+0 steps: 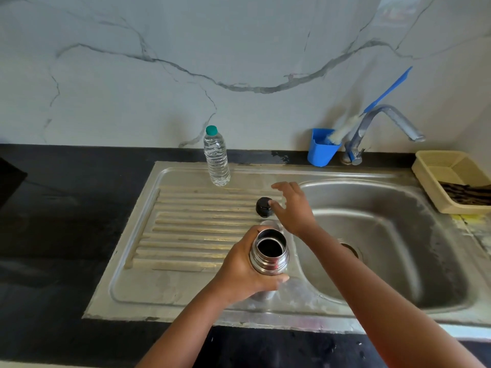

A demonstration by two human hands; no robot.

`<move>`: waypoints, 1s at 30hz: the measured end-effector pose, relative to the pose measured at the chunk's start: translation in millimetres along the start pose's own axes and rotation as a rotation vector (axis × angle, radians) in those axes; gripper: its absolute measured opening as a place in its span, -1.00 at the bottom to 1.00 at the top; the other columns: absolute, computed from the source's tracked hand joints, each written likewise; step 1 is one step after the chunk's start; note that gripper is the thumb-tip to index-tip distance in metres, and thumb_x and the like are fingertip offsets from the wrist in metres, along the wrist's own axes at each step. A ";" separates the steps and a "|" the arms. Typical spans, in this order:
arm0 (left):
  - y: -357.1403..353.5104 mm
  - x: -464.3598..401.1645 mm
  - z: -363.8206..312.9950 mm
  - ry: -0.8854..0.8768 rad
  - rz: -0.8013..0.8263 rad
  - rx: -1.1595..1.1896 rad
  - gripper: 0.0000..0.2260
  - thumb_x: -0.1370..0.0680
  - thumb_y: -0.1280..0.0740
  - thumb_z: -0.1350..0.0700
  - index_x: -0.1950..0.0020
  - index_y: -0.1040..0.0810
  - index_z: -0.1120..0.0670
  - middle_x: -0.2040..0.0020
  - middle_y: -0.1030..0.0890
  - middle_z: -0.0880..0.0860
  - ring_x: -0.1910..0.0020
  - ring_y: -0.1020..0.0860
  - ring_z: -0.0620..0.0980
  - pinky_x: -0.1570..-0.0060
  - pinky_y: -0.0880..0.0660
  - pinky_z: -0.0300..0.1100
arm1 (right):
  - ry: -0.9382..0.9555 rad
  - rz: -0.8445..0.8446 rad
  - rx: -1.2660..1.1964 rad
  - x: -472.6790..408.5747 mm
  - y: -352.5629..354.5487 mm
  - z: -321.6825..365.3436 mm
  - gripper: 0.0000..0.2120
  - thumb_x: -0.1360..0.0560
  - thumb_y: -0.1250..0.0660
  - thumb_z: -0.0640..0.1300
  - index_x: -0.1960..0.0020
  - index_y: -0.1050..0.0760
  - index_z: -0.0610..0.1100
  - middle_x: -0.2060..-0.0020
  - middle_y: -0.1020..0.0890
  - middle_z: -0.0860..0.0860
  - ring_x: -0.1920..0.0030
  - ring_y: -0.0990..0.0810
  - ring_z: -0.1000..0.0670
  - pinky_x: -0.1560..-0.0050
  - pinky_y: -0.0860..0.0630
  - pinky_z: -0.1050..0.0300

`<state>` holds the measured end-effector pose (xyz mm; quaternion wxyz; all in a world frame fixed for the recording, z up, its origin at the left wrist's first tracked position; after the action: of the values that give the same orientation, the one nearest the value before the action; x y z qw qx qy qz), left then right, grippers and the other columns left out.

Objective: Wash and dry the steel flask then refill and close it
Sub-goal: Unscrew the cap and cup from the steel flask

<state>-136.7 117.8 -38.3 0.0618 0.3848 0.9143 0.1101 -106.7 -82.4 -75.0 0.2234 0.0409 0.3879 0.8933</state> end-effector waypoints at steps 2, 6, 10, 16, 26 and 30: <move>-0.6 0.0 0.1 0.001 0.001 0.014 -0.38 -0.27 -0.63 0.25 -0.23 -0.47 -0.05 -0.06 -0.63 -0.11 -0.09 -0.61 -0.07 -0.08 -0.49 -0.28 | 0.067 -0.059 -0.110 25.7 12.7 6.2 -0.60 -0.43 -0.33 -0.41 -0.20 -0.55 -0.12 -0.10 -0.51 -0.01 -0.06 -0.53 -0.03 -0.03 -0.46 0.37; -1.7 -0.3 1.6 0.003 -0.012 0.054 -0.40 -0.25 -0.61 0.22 -0.22 -0.48 -0.02 -0.07 -0.64 -0.03 -0.07 -0.62 -0.04 -0.09 -0.53 -0.18 | 0.009 0.232 -0.317 80.8 44.4 12.5 -0.40 -0.30 -0.29 -0.52 -0.16 -0.51 0.04 -0.04 -0.55 0.05 0.01 -0.54 0.04 0.10 -0.49 0.34; -2.6 0.4 2.1 -0.003 -0.015 0.075 -0.41 -0.23 -0.60 0.14 -0.21 -0.48 -0.02 -0.04 -0.64 -0.02 -0.04 -0.63 0.00 -0.06 -0.55 -0.16 | -0.056 0.757 -0.297 121.9 40.9 5.7 -0.09 -0.27 -0.55 -0.21 -0.49 -0.19 0.09 -0.32 -0.45 0.18 -0.30 -0.45 0.17 -0.31 -0.45 0.20; -6.5 0.3 3.5 -0.011 -0.048 0.111 -0.43 -0.20 -0.61 0.11 -0.15 -0.53 -0.11 -0.03 -0.66 0.05 -0.02 -0.65 0.07 -0.03 -0.59 -0.03 | -0.031 0.479 -0.379 140.1 9.3 12.3 -0.05 -0.31 -0.62 -0.09 -0.50 -0.11 0.19 -0.21 -0.46 0.40 -0.20 -0.43 0.43 -0.18 -0.37 0.48; -28.1 -26.3 -16.2 0.015 0.113 0.016 -0.35 -0.33 -0.54 -0.16 -0.31 -0.28 -0.23 -0.17 -0.52 -0.26 -0.17 -0.56 -0.21 -0.09 -0.56 -0.24 | -0.160 0.231 -0.587 141.2 20.0 -6.7 -0.35 -0.29 -0.61 0.04 -0.30 -0.44 0.03 -0.07 -0.66 0.10 -0.08 -0.63 0.08 -0.07 -0.57 0.15; -48.3 -37.5 -13.8 0.197 0.243 -0.161 -0.42 -0.42 -0.37 -0.34 -0.36 -0.33 -0.18 -0.26 -0.53 -0.13 -0.13 -0.58 -0.22 -0.08 -0.57 -0.23 | -0.394 0.171 -0.851 143.6 46.2 -25.0 -0.42 -0.31 -0.52 0.04 -0.26 -0.42 -0.06 -0.03 -0.67 -0.04 0.00 -0.69 -0.01 0.09 -0.61 0.11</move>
<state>-146.6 56.0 -35.9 -0.0111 0.4735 0.8511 0.2267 -258.6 -65.0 -73.9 0.2155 0.1461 -0.0670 0.9632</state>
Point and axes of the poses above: each hand's wrist, its own x-axis away from the middle knuckle, its own y-axis out of the back of the hand, z = x × y, the point moved 1 cm from there along -x, towards the middle knuckle
